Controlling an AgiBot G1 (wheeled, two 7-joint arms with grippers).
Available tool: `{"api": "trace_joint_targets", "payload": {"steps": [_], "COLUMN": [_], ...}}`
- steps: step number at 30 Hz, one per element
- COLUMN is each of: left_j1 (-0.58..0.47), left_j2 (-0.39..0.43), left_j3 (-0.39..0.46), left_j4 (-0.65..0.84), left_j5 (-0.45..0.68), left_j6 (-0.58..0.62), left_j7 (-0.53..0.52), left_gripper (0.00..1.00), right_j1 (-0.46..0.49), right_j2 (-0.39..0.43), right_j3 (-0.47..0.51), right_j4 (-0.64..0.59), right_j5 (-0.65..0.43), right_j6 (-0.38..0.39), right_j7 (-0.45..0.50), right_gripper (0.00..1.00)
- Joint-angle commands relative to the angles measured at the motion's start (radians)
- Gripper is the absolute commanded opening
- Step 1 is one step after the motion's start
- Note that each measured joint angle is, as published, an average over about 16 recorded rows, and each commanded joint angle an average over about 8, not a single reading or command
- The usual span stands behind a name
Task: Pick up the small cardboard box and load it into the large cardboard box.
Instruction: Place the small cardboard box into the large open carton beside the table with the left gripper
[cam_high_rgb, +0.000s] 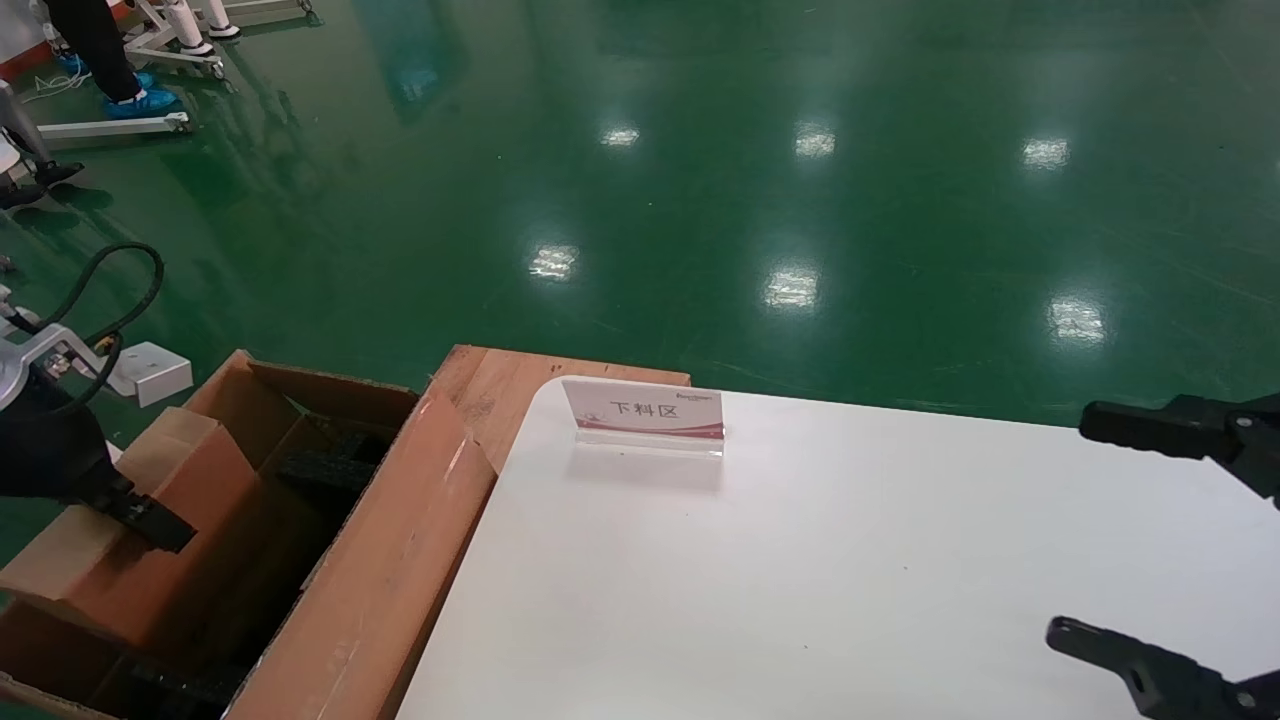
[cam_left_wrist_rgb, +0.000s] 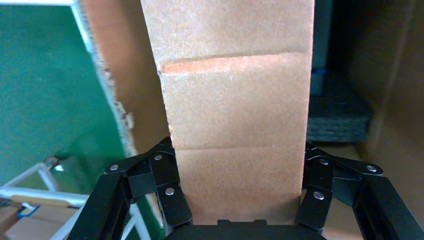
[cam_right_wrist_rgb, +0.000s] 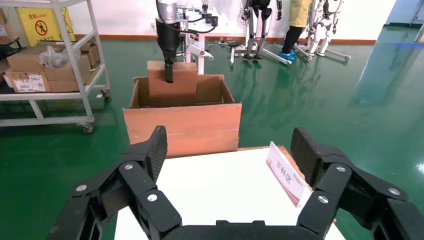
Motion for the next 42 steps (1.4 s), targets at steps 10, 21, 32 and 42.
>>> {"api": "trace_joint_targets", "payload": {"steps": [10,21,32,42], "left_j1": [0.072,0.174,0.217,0.248], "left_j2": [0.036,0.067,0.094,0.123], "left_j3": [0.008,-0.006,-0.032,-0.053], "left_j4": [0.051,0.145,0.249,0.336], "left_j5": [0.012,-0.025,-0.069,-0.097], "left_j6": [-0.049,-0.1,-0.113,-0.129], "left_j7": [-0.014,0.011,0.074,0.117], "left_gripper": [0.0,0.0,0.0,0.0], "right_j1": [0.0,0.0,0.0,0.001], "right_j2": [0.0,0.0,0.001,0.001], "right_j3": [-0.001,-0.001,-0.002,-0.002], "right_j4": [0.0,0.0,0.0,0.0], "right_j5": [0.0,0.001,0.001,0.002], "right_j6": [0.0,0.001,0.001,0.001], "right_j7": [0.0,-0.001,-0.001,-0.001], "right_gripper": [1.0,1.0,1.0,1.0]}}
